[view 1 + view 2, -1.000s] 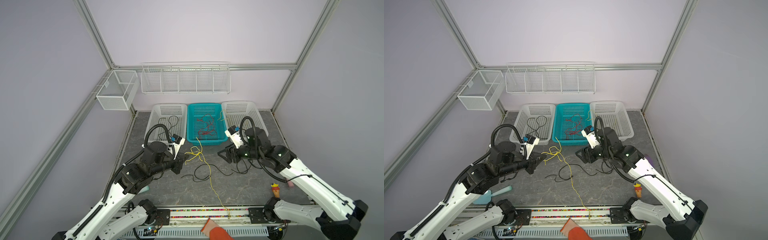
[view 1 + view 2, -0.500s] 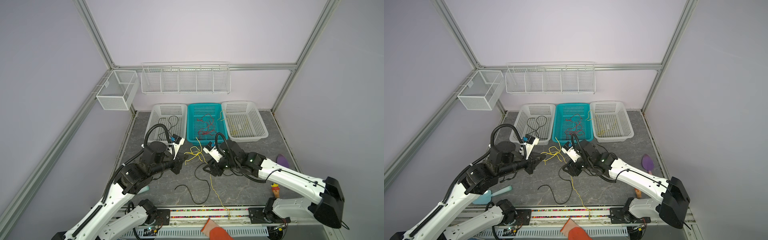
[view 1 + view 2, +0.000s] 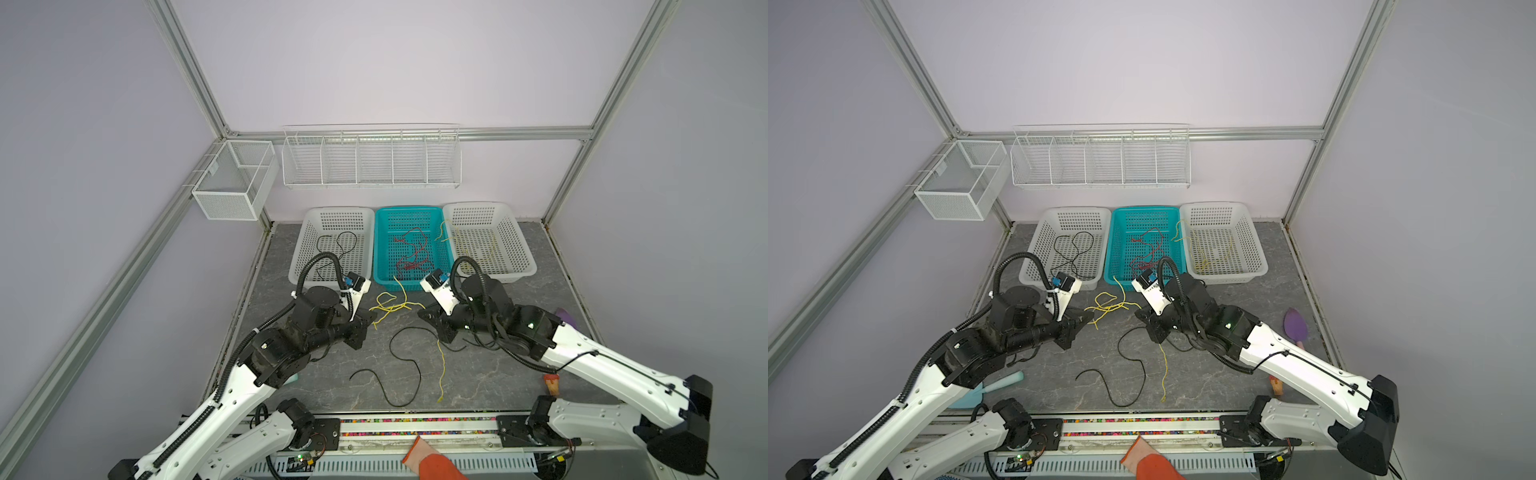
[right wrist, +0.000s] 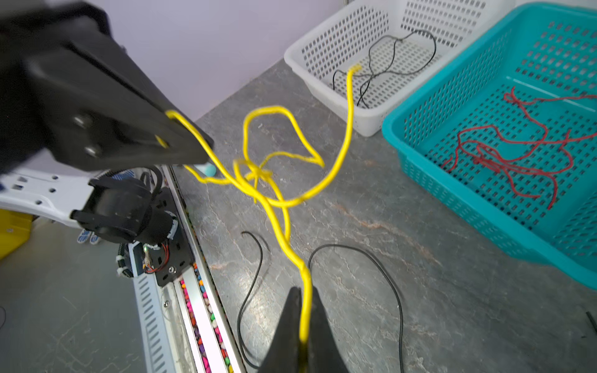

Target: Untangle the cables

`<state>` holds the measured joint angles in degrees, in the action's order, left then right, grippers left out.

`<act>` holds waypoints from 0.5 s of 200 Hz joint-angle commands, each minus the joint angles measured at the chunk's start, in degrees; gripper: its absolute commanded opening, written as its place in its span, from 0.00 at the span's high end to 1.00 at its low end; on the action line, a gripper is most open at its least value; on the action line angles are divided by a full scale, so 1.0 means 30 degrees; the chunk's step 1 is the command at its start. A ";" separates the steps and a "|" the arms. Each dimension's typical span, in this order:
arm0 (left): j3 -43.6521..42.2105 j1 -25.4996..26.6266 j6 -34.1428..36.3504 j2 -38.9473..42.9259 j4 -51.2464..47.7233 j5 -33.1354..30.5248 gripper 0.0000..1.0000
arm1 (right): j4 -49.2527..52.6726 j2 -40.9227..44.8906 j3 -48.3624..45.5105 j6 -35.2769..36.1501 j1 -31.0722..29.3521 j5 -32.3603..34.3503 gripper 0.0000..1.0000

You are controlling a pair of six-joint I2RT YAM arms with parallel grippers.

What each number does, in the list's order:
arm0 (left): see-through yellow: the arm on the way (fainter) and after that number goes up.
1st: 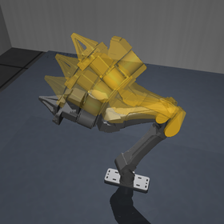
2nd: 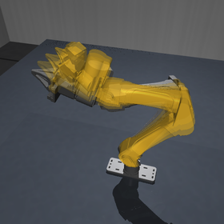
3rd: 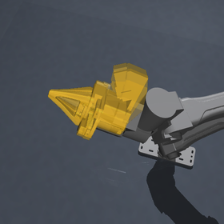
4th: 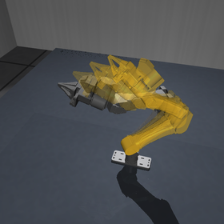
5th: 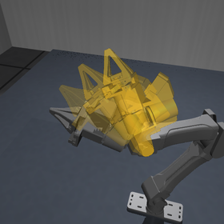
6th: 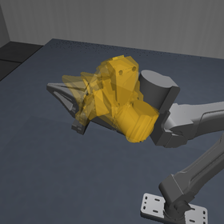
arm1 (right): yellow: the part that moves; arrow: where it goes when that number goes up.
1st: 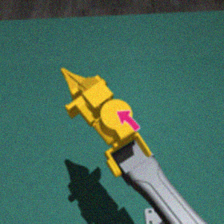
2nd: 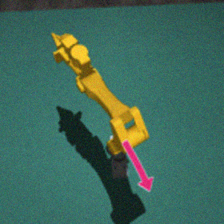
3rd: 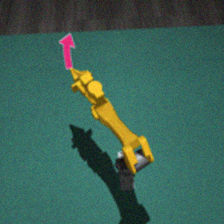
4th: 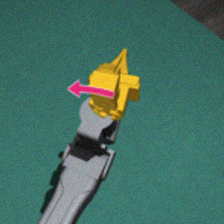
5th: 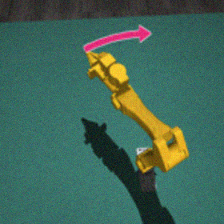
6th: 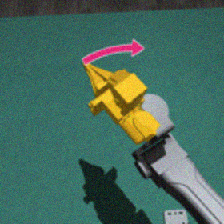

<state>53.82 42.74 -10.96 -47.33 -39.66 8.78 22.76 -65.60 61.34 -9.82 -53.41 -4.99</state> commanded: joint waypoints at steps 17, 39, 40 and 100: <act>-0.0454 -0.0067 -0.0286 -0.0480 0.0661 0.1117 1.00 | -0.1289 -0.1122 0.1582 -0.0337 -0.0193 0.0470 0.93; -0.0501 -0.0067 -0.0286 -0.0350 0.0804 0.1159 1.00 | -0.2296 -0.1726 0.1610 -0.0883 -0.0685 0.0655 0.93; -0.0505 -0.0067 -0.0308 -0.0329 0.0816 0.1153 1.00 | -0.2305 -0.1765 0.1612 -0.0884 -0.0714 0.0662 0.93; -0.0978 -0.0068 -0.0534 0.0455 0.1189 0.0555 1.00 | -0.2904 -0.2740 0.1149 -0.0866 -0.2749 0.5425 0.93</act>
<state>51.86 42.48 -11.97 -47.03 -37.12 10.09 18.72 -73.67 64.75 -12.01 -59.90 3.73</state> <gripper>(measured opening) 0.048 0.075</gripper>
